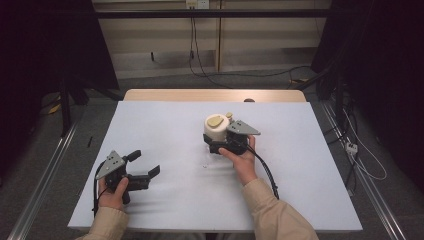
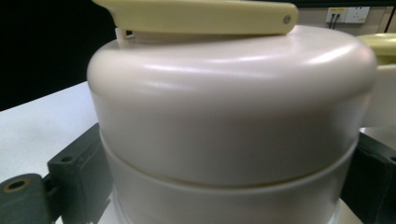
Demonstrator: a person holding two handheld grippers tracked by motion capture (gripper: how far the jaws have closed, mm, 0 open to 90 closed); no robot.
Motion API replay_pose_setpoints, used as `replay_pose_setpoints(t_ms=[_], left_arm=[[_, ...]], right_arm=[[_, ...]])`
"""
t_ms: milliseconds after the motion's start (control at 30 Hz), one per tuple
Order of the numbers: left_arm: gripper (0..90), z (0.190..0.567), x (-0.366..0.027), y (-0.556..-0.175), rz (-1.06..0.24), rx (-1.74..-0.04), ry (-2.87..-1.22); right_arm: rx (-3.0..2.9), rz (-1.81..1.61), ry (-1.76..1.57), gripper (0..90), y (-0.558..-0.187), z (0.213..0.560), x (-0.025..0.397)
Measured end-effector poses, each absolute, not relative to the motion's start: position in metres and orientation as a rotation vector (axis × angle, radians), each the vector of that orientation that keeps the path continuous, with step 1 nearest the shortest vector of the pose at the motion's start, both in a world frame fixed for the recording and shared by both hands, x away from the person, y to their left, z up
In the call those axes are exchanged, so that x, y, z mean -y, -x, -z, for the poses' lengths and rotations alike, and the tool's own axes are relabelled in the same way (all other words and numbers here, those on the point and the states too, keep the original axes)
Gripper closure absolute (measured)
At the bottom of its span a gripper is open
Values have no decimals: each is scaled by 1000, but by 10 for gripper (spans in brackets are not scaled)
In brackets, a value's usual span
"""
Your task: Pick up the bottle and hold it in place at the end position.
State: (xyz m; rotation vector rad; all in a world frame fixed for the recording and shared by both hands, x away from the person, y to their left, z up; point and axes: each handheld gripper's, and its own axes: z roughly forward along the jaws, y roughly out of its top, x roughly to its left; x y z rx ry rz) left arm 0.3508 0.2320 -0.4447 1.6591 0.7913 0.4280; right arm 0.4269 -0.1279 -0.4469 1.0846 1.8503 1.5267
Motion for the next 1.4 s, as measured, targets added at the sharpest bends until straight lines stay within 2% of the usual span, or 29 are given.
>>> replay_pose_setpoints(t_ms=[1400], left_arm=[[33,446,-232,-351,-423,-798,-1658]], right_arm=[[-1870,-1529,-1081,55,-434,453,119]])
